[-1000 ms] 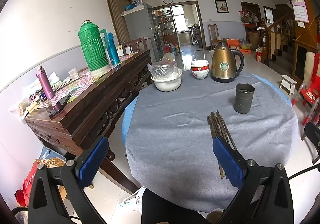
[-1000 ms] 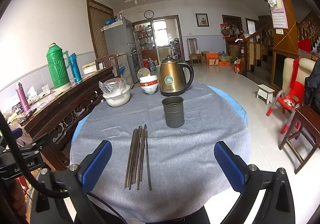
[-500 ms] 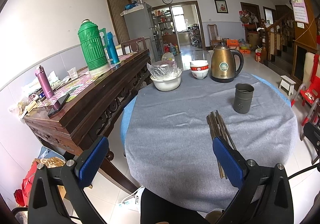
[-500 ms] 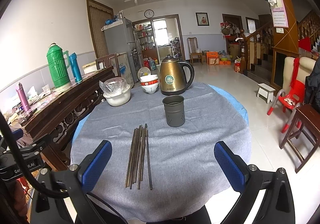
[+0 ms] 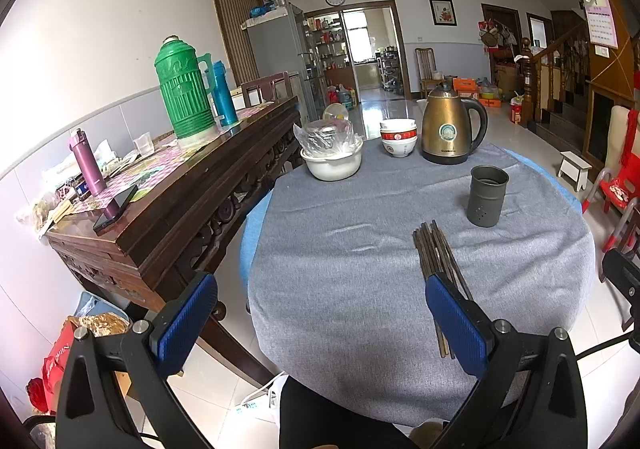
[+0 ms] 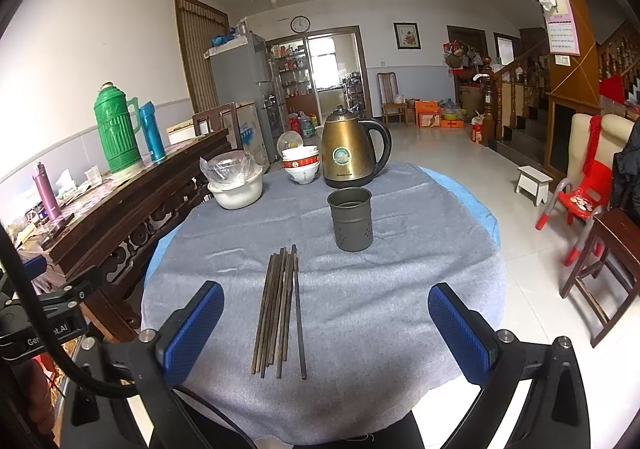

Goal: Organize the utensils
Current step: 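Lower the left gripper onto the chopstick bundle and pinch one chopstick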

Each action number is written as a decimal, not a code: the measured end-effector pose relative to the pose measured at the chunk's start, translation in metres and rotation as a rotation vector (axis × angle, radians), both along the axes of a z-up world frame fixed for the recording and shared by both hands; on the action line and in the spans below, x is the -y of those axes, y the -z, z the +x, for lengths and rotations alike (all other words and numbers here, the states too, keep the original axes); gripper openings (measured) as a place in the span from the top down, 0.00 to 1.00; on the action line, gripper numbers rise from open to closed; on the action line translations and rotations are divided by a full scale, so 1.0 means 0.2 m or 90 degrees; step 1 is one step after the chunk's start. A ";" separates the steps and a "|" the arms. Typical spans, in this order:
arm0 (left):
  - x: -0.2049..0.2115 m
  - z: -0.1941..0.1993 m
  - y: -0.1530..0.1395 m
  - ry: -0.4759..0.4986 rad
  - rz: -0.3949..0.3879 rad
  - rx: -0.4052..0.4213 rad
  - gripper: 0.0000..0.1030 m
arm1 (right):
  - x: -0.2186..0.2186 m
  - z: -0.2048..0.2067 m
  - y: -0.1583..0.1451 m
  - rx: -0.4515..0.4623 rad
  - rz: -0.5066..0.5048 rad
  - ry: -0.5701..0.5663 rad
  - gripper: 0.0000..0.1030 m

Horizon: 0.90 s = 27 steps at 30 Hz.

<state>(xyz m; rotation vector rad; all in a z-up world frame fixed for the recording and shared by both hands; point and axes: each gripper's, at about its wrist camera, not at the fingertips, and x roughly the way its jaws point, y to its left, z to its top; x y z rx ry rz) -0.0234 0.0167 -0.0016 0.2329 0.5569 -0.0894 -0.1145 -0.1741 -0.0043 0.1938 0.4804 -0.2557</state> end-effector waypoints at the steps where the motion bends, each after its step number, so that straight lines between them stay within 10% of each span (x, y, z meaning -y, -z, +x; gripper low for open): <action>1: 0.00 0.00 0.00 -0.001 -0.001 -0.001 0.00 | 0.00 0.01 0.00 -0.001 -0.001 -0.001 0.00; 15: -0.05 0.32 0.26 0.006 -0.069 -0.182 0.00 | 0.13 0.43 0.20 -0.090 0.063 -0.079 0.02; 27: -0.07 0.54 0.54 0.000 -0.083 -0.273 0.13 | 0.19 1.19 0.66 -0.241 0.142 -0.182 0.61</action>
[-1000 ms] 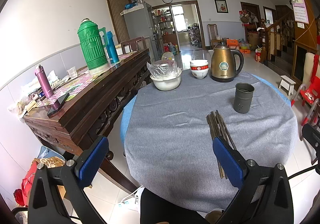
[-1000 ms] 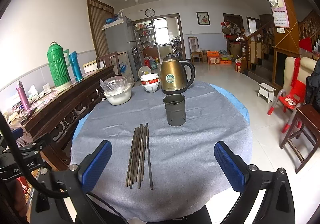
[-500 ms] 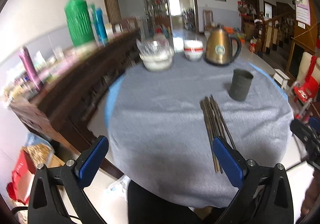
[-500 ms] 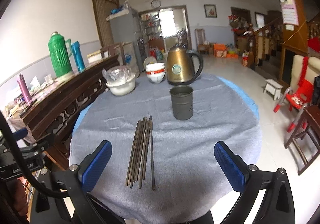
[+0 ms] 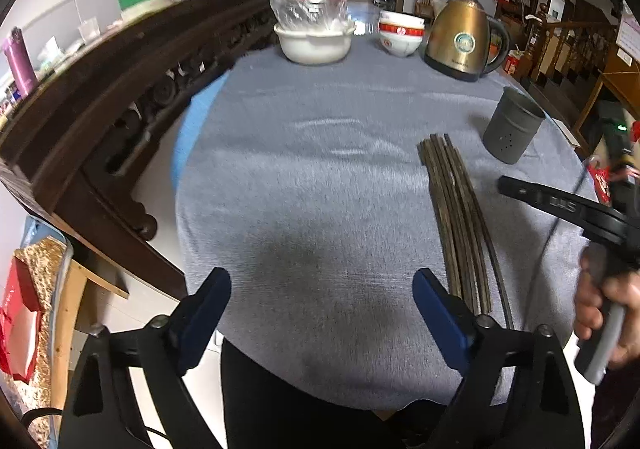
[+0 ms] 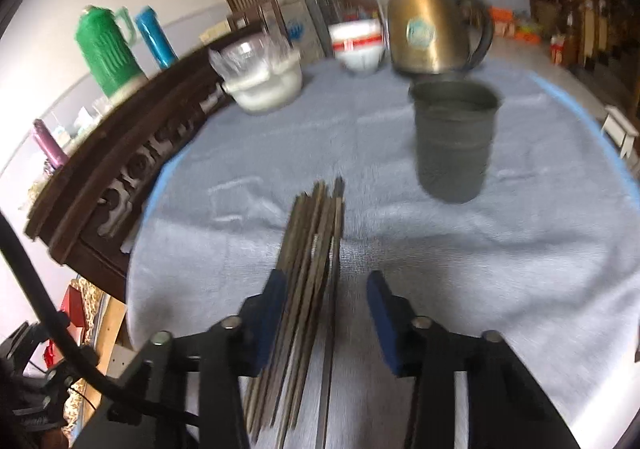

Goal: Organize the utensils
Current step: 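Lower the left gripper onto the chopstick bundle and pinch one chopstick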

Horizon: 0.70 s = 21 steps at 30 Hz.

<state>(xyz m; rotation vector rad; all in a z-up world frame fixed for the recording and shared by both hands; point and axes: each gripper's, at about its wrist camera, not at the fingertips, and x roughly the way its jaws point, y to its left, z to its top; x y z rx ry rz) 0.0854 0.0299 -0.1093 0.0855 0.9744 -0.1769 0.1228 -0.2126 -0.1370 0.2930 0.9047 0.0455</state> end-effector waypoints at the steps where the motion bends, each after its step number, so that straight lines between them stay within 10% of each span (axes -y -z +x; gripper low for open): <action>1: 0.00 0.02 0.02 -0.001 -0.002 -0.009 0.17 | 0.01 0.04 0.04 -0.016 0.008 0.002 0.61; 21: 0.34 0.50 0.26 0.146 -0.109 -0.148 0.40 | 0.17 0.14 0.25 -0.087 0.031 0.004 0.91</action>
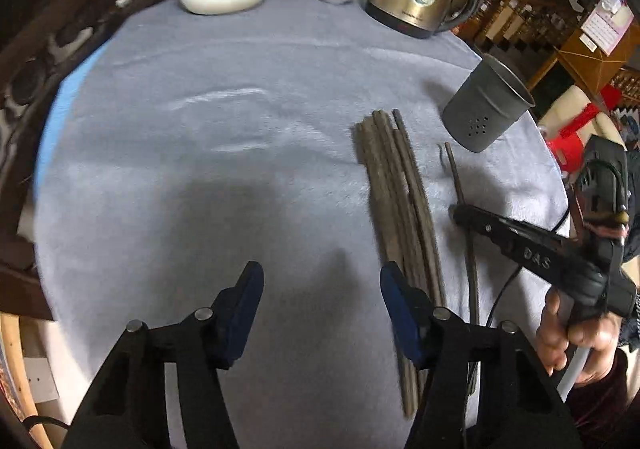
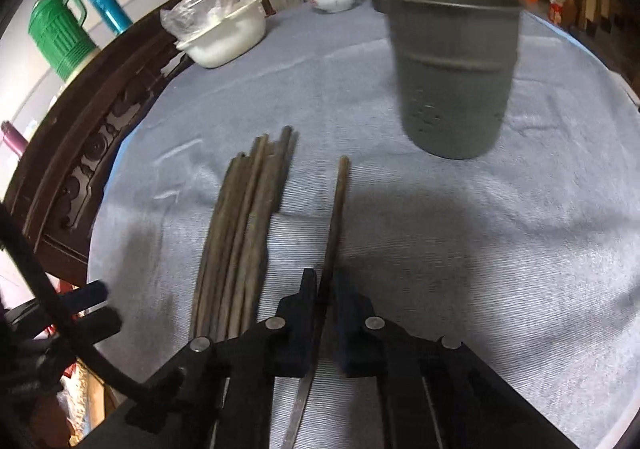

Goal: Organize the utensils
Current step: 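Lower the left gripper onto the chopstick bundle and pinch one chopstick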

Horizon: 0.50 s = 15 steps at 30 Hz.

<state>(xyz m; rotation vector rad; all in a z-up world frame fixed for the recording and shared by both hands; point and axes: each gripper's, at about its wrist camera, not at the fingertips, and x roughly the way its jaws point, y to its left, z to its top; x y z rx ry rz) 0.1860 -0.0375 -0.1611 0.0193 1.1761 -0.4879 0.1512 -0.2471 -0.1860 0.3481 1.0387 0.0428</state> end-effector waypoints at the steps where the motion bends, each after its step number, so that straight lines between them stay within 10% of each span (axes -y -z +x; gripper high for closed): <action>1: 0.02 0.02 0.01 0.008 -0.004 -0.003 0.40 | 0.03 0.00 0.01 0.000 0.020 0.003 0.91; 15: 0.21 0.20 0.11 -0.006 0.031 -0.029 0.40 | 0.10 -0.04 0.04 0.033 0.062 0.000 0.91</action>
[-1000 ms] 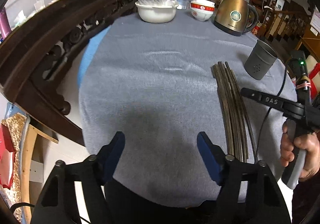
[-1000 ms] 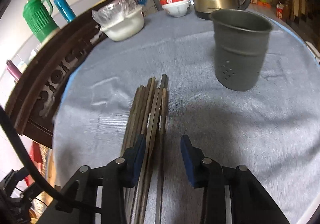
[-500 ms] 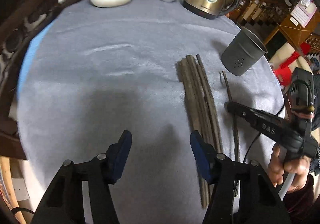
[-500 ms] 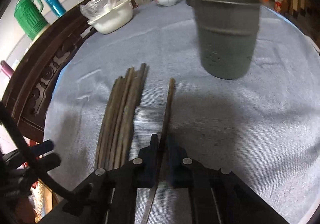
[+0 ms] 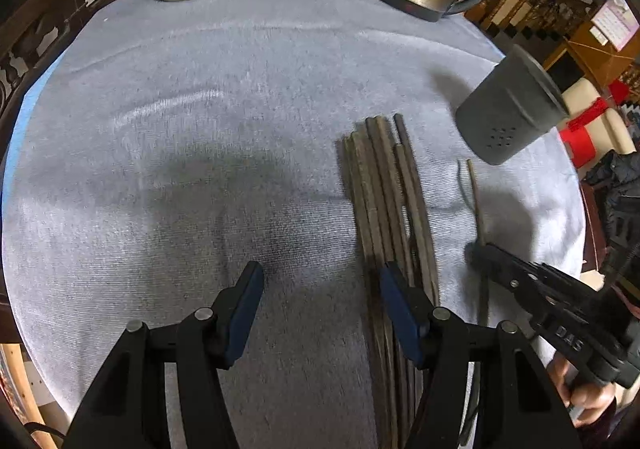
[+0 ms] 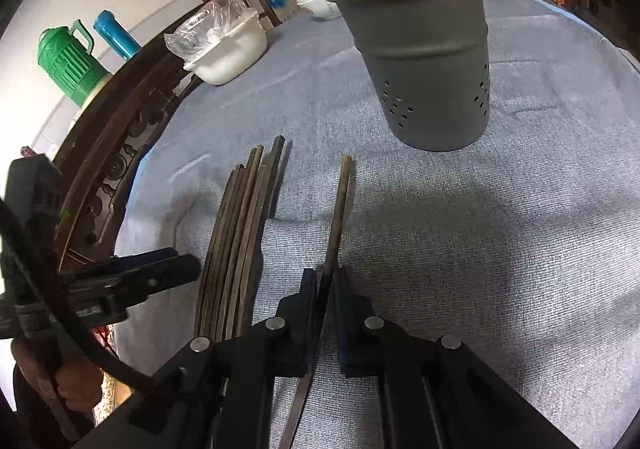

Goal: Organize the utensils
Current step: 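Lower the left gripper onto the chopstick bundle and pinch one chopstick, then lift the chopstick with the left gripper and drop it into the grey holder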

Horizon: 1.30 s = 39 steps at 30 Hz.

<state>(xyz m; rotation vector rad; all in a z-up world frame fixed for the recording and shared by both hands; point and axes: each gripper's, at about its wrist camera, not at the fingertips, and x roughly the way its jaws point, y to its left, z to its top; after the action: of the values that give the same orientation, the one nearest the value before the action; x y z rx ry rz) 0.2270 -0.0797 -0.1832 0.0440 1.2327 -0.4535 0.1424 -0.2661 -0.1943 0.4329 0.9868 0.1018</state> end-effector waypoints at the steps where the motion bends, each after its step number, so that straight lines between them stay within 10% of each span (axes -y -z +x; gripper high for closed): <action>1: 0.01 0.00 0.00 0.001 0.004 0.002 0.40 | 0.00 0.00 0.00 0.001 0.001 -0.001 0.91; 25: -0.09 0.11 0.02 -0.026 0.040 -0.045 0.40 | -0.05 0.14 -0.04 -0.079 -0.039 -0.013 0.87; 35: -0.01 0.32 0.03 -0.058 0.031 -0.114 0.91 | -0.20 0.25 -0.06 -0.120 -0.161 -0.022 0.88; 39: -0.03 0.37 0.05 -0.067 -0.004 -0.137 0.93 | -0.17 0.22 -0.07 -0.104 -0.149 -0.024 0.94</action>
<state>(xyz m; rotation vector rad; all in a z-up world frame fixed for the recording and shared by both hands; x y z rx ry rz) 0.3000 -0.0734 -0.1924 -0.0766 1.4377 -0.3766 0.1860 -0.2321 -0.1804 0.2102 1.1535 -0.0165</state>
